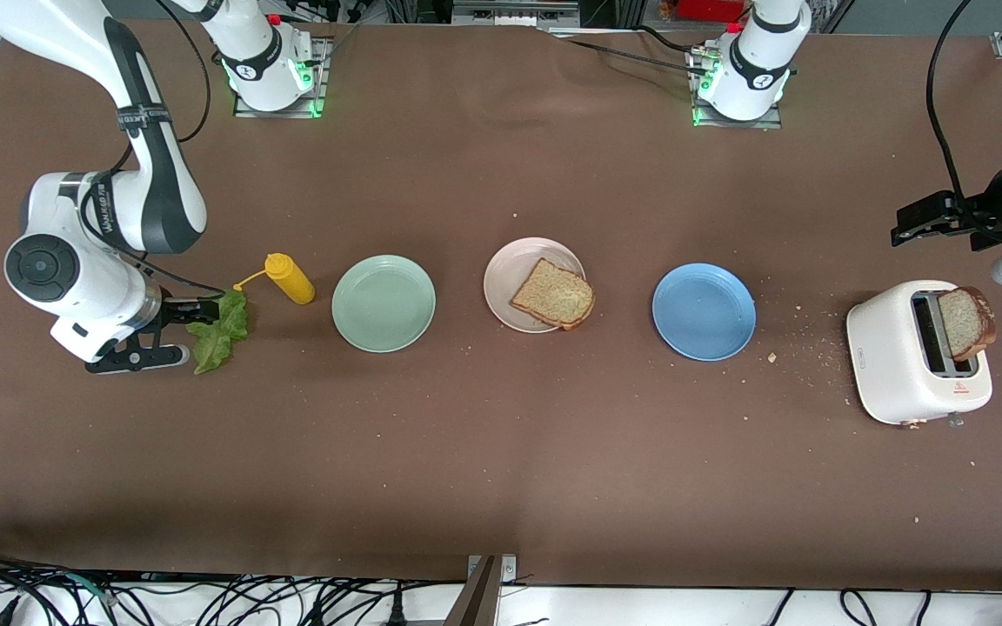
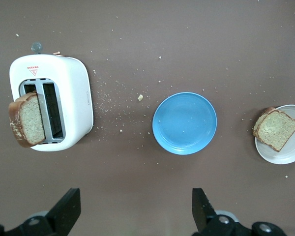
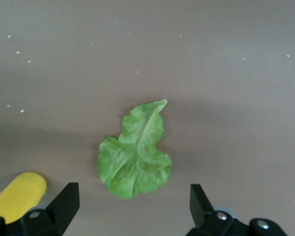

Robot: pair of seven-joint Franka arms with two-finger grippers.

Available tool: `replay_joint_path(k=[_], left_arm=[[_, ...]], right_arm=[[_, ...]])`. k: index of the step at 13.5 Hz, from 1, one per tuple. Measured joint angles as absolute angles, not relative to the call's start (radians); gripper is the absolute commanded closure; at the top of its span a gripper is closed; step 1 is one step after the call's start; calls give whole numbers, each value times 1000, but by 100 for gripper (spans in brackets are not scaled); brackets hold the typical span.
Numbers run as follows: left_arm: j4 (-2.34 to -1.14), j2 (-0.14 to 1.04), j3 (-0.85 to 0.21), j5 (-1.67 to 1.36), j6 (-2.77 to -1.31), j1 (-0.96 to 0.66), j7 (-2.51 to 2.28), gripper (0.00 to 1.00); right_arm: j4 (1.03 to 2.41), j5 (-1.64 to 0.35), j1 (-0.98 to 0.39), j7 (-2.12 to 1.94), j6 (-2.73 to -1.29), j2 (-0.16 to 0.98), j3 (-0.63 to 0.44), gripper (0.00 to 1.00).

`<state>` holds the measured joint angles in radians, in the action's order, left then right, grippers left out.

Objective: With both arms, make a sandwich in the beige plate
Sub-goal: 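Reach the right gripper down to the green lettuce leaf and grasp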

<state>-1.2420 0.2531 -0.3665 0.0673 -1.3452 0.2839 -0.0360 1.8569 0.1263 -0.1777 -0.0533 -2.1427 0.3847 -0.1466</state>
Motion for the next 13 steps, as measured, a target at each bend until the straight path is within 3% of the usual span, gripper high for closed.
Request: replay_joint_path(k=[4,13], left_arm=[[-1242,253,-367,67,-1345,284,-36,0],[-1242,253,-367,67,-1345,284,-36,0]], right_arm=[[1958,126,-156,-53,-2311,410,-148,0],[1975,120,-133,-42,-2390,519,-147,0]])
